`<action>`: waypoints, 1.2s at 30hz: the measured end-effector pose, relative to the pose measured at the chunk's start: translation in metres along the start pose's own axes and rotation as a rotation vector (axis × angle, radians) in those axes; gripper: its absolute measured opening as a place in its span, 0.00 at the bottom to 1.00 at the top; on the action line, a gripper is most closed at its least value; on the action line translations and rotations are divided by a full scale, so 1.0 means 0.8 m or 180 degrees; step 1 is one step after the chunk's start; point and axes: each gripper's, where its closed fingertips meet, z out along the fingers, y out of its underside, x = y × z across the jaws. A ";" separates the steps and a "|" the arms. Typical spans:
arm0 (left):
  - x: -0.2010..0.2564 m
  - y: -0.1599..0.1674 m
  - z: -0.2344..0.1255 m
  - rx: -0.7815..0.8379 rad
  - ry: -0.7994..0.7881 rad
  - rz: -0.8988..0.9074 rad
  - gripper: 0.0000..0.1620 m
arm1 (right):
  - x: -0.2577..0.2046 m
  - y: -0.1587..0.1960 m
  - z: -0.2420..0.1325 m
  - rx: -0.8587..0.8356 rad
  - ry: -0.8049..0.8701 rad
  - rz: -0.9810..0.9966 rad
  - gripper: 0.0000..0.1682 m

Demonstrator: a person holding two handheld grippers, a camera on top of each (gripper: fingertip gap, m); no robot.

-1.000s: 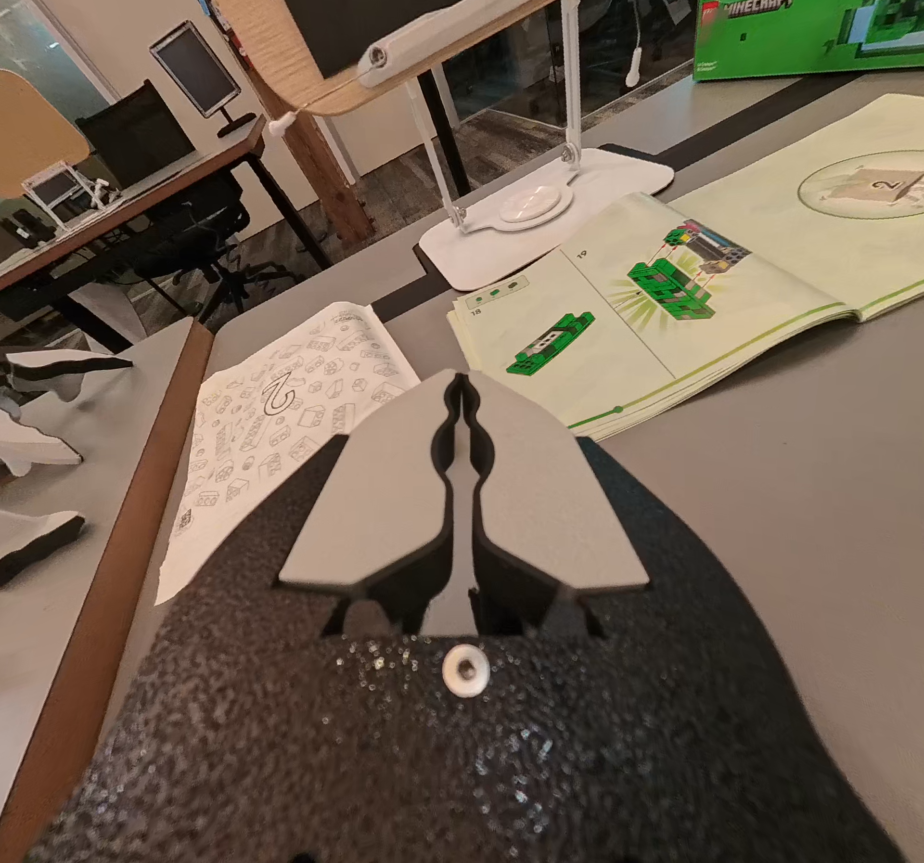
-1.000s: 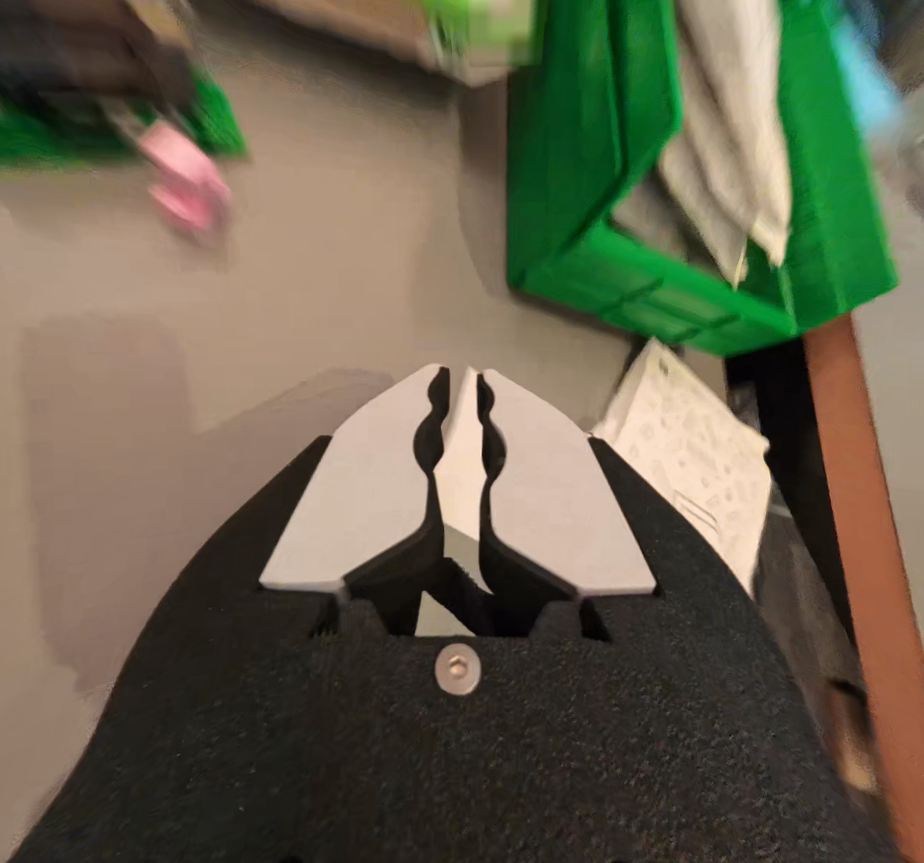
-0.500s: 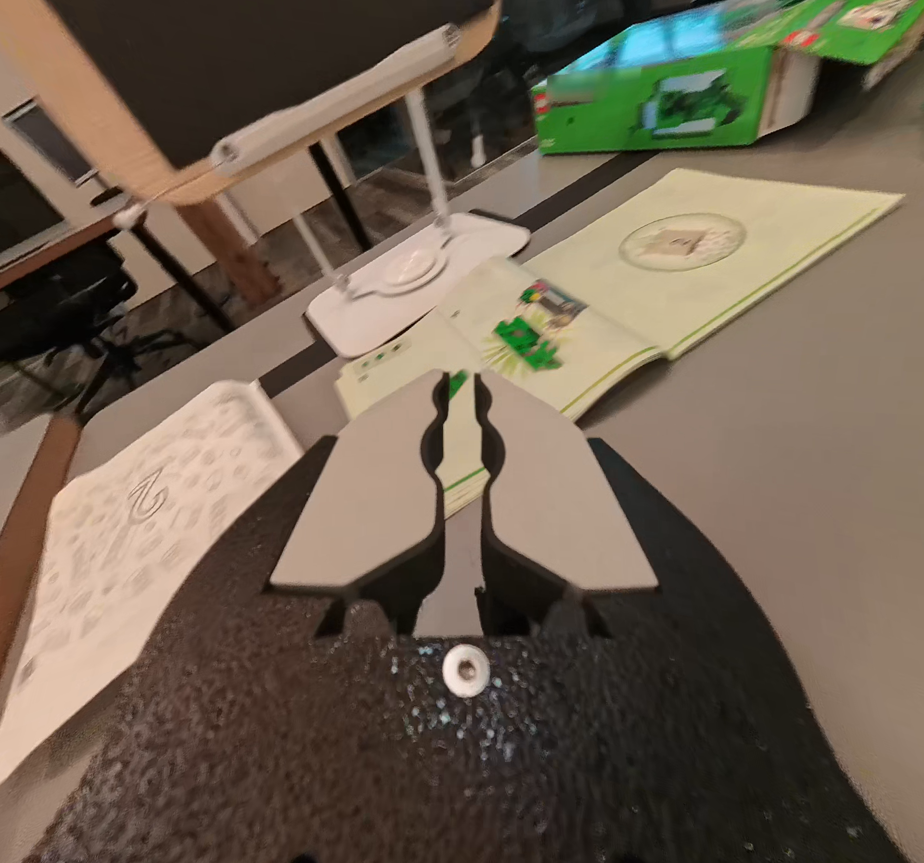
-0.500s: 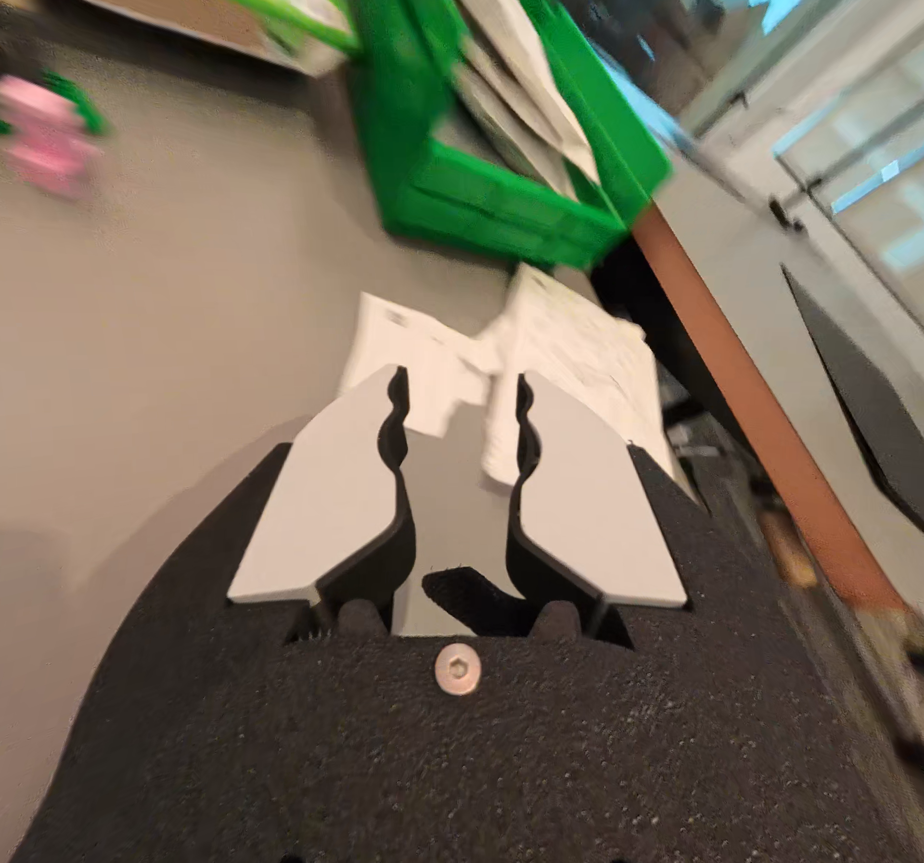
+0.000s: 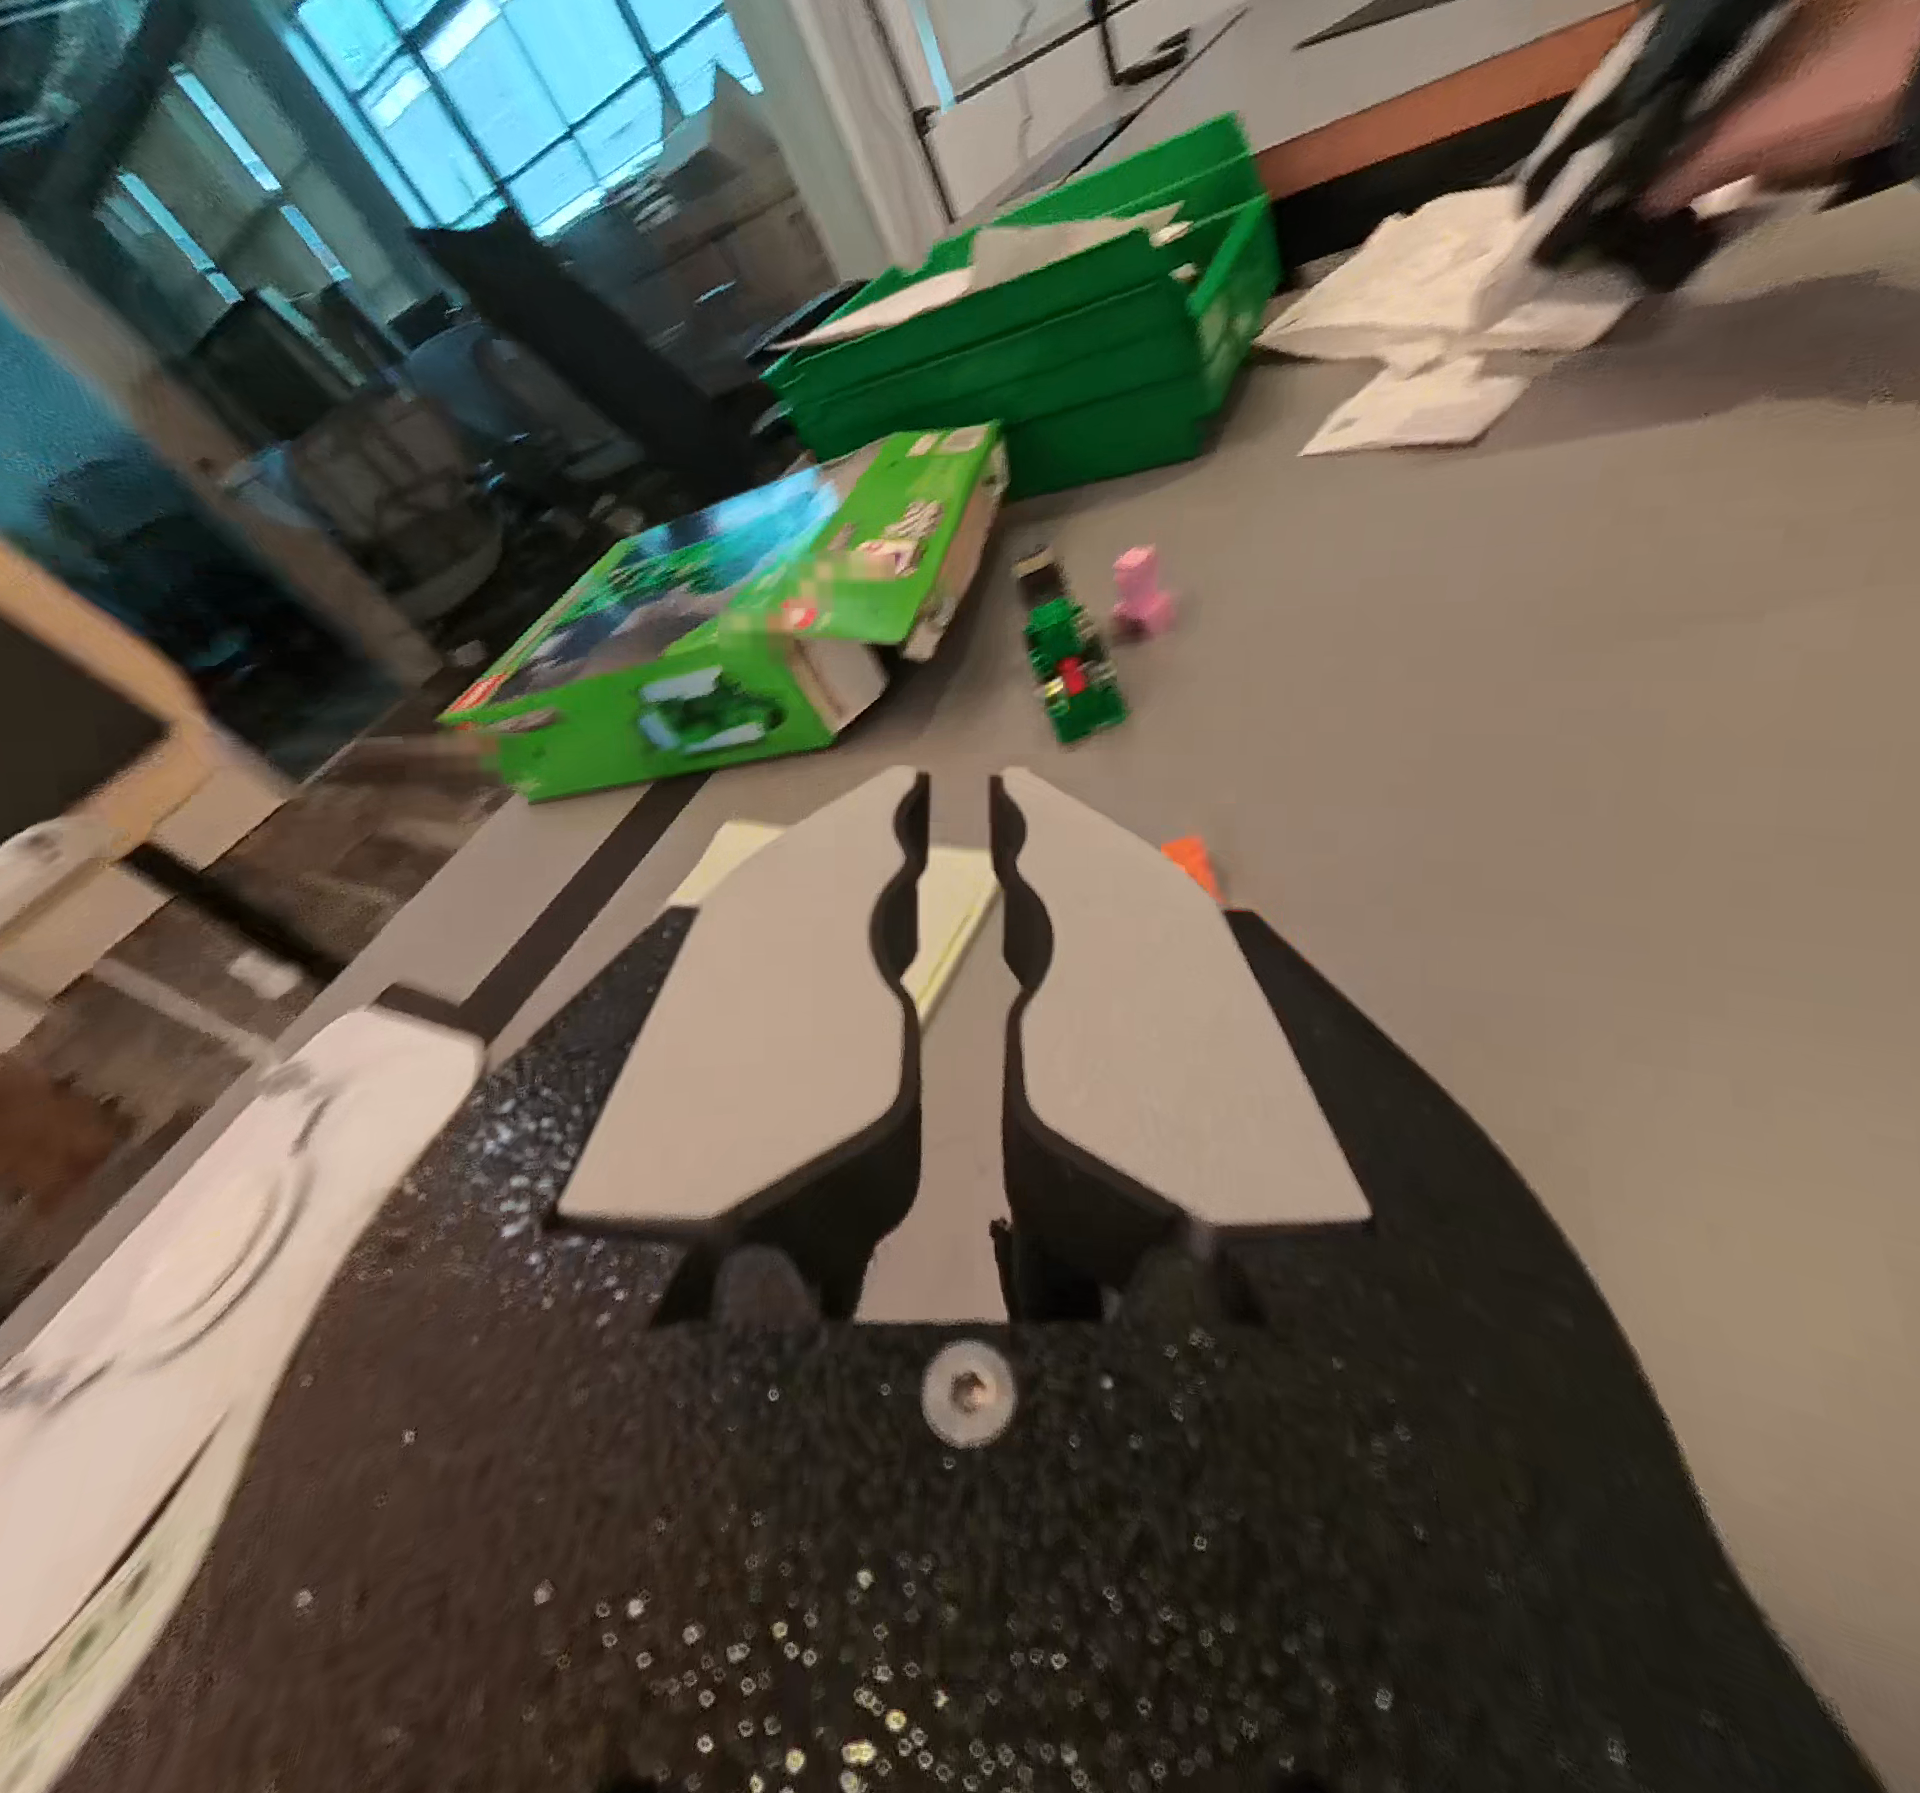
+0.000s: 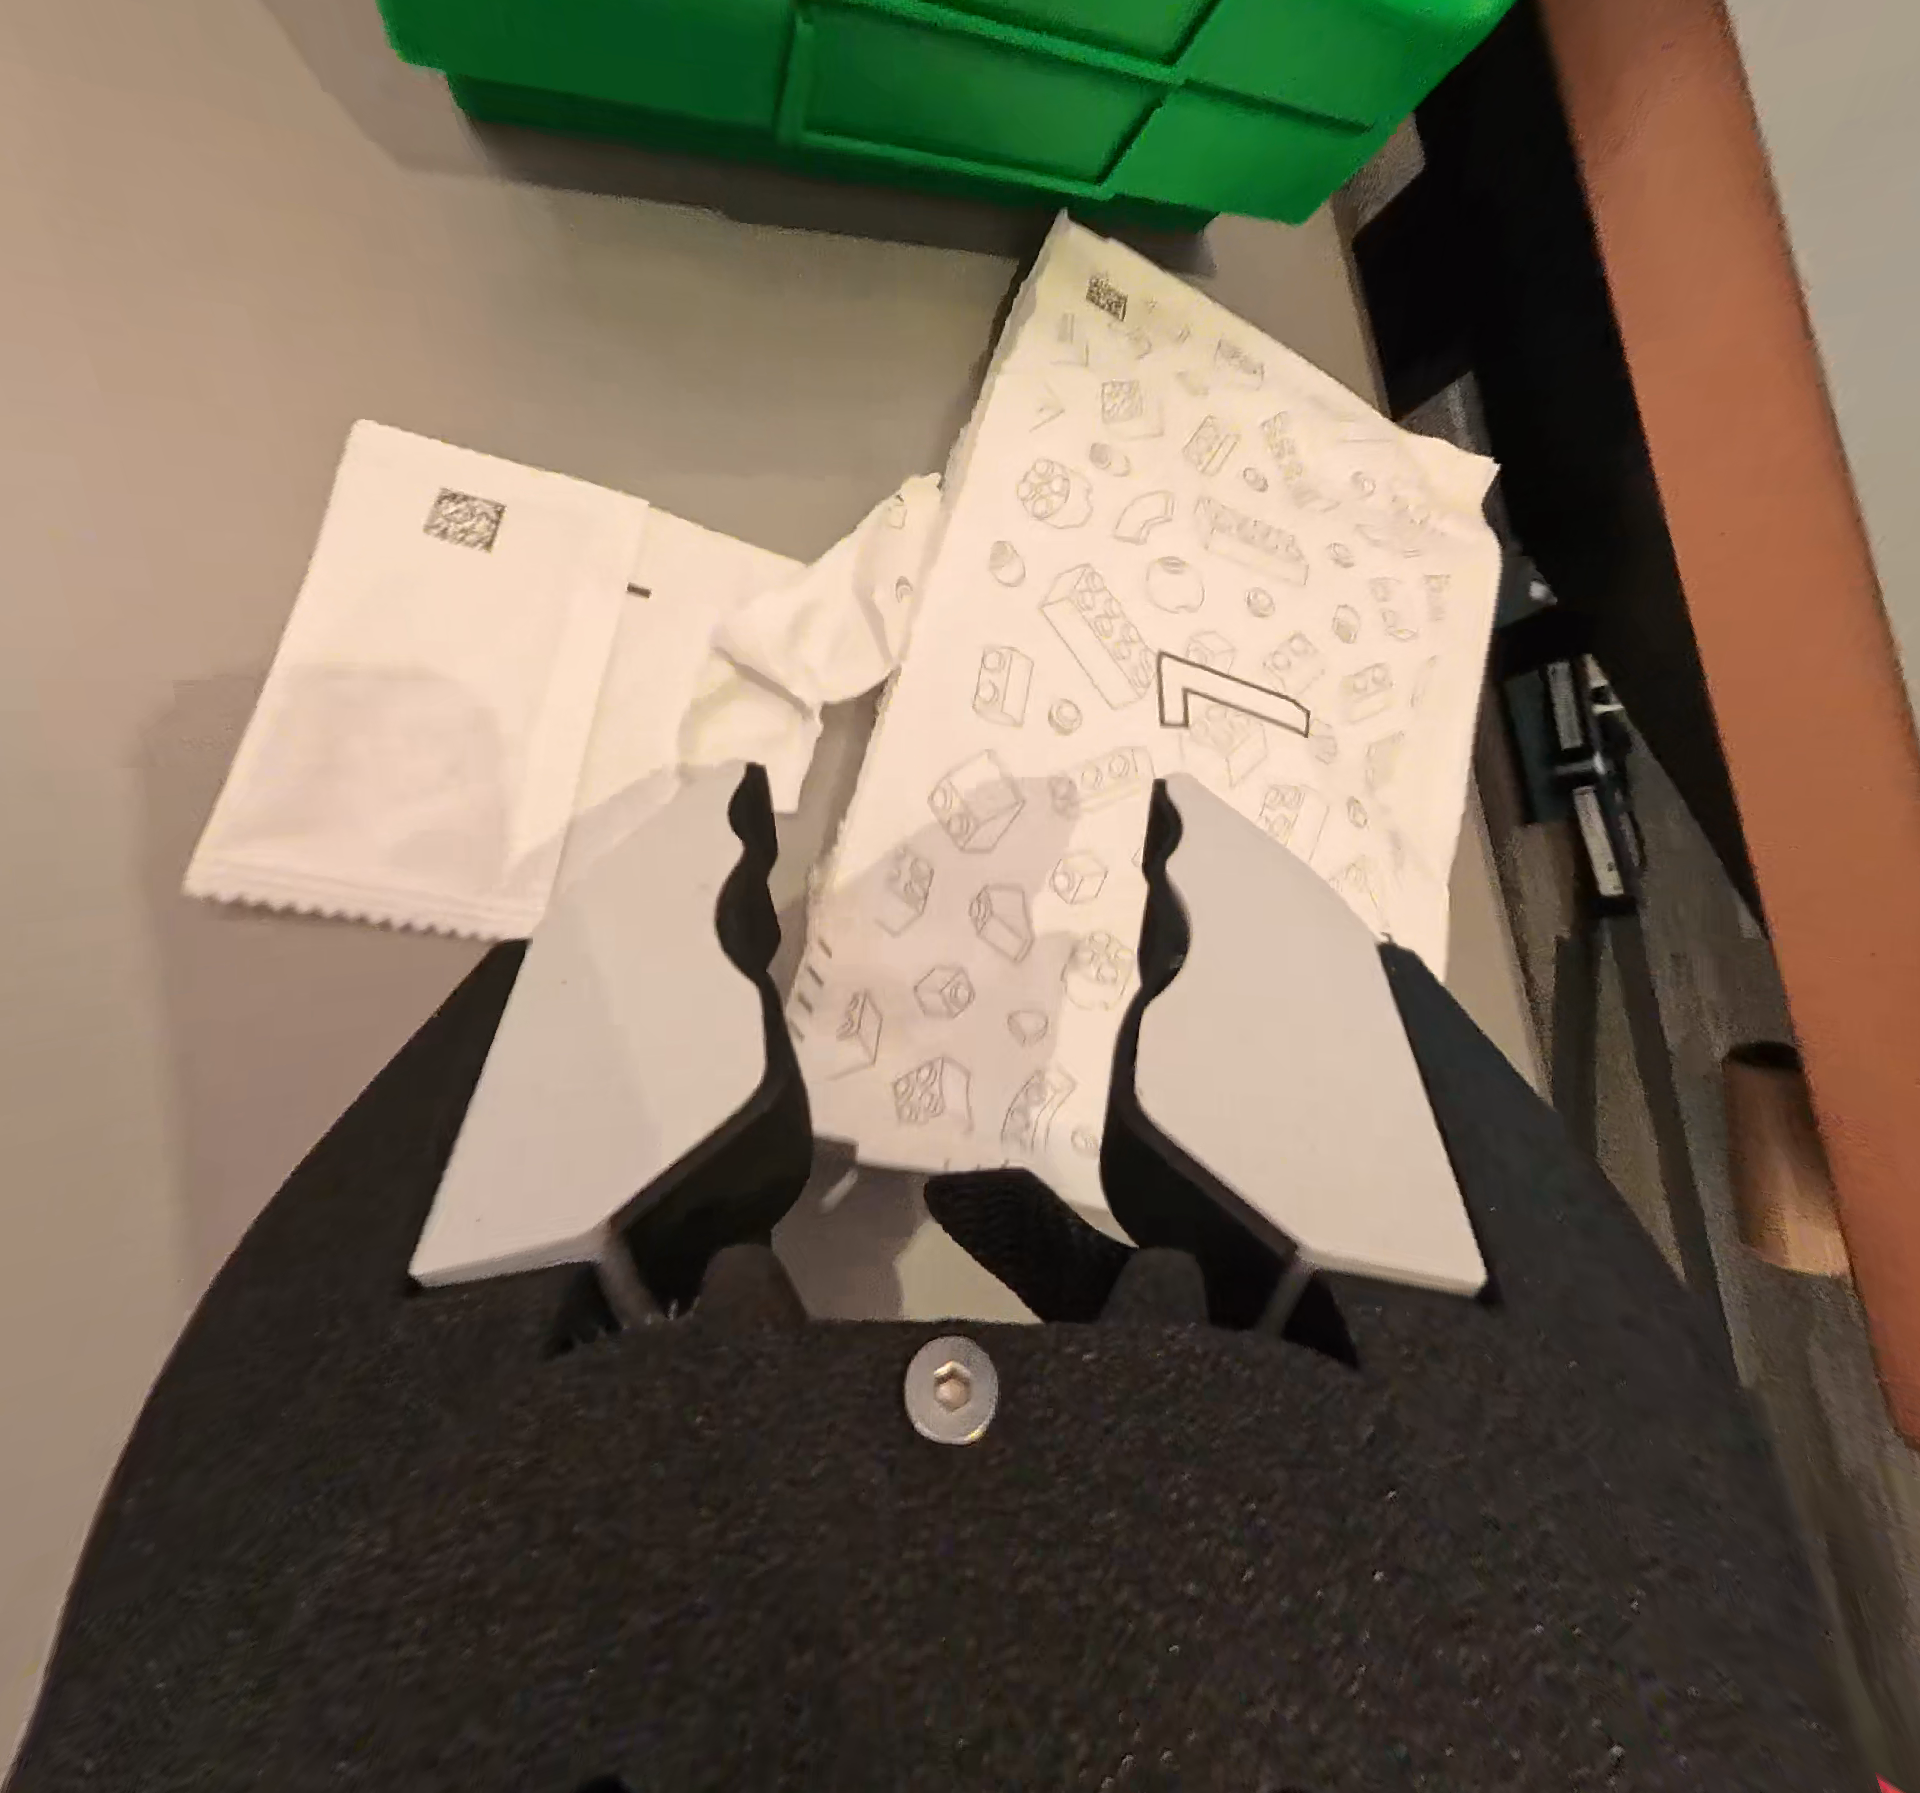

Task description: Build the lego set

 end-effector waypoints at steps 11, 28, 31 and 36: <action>0.132 -0.077 0.122 0.0238 0.1178 0.0207 0.12 | 0.116 0.043 -0.009 -0.0002 -0.0873 0.1347 0.46; 0.212 -0.103 0.242 0.0273 0.1901 -0.0285 0.17 | 0.089 0.079 -0.021 -0.0106 -0.1594 0.0971 0.00; 0.211 -0.112 0.262 0.0400 0.1841 -0.0109 0.17 | 0.087 0.070 -0.072 0.0362 -0.1780 0.1011 0.00; 0.200 -0.147 0.299 0.0826 0.1568 0.0701 0.19 | 0.072 0.055 -0.156 0.0786 -0.2608 0.0978 0.00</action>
